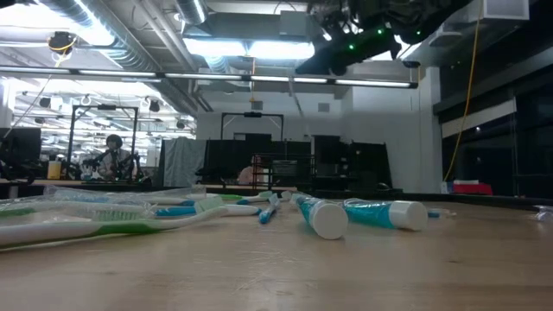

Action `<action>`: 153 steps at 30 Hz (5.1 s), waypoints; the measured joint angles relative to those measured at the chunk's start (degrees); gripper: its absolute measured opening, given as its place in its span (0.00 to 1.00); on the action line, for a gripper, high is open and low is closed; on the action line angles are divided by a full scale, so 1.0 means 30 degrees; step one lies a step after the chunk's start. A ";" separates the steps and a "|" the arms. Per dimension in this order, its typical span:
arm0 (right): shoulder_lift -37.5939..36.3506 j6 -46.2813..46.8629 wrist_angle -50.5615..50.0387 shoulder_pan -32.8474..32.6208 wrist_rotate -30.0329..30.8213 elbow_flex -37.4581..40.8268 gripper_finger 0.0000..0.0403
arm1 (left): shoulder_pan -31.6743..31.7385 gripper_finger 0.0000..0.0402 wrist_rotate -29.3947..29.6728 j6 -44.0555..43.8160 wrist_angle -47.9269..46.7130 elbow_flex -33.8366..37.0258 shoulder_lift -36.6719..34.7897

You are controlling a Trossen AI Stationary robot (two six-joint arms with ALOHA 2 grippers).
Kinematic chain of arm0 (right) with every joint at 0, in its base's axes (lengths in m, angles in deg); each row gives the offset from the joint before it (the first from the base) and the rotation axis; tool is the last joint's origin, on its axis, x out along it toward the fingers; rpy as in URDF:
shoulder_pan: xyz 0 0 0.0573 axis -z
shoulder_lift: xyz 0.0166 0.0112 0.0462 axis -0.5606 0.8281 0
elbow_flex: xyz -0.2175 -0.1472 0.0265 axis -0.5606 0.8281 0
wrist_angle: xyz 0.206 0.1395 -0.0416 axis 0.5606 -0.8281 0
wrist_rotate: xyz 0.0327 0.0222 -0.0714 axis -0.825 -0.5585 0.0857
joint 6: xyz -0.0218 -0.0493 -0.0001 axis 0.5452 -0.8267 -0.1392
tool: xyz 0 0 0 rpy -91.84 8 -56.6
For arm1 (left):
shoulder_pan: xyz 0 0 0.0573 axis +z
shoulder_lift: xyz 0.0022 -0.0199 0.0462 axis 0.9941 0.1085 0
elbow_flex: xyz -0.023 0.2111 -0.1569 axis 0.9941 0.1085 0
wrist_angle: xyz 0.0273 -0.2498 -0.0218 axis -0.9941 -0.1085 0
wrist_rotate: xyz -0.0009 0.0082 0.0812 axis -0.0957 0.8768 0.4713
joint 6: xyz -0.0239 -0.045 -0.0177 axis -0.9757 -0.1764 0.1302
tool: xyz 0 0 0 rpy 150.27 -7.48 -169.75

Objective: Pick & Place toothbrushing station
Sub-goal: Put the green toothbrush into the wire organizer

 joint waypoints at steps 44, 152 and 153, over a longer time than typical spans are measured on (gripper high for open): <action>0.2841 -0.4617 -1.5476 0.1268 0.0745 0.0106 0.46 | -0.0306 0.05 -0.0004 -0.0630 -0.0255 0.0007 0.1167; 0.1368 0.5964 0.5084 0.0692 -0.5508 0.0079 0.00 | -0.0827 0.05 0.0003 -0.1293 0.1523 0.0007 0.1902; 0.1455 0.6185 0.5671 0.0817 -0.5484 0.0058 0.00 | -0.0831 0.05 0.0003 -0.1334 0.1523 0.0007 0.1902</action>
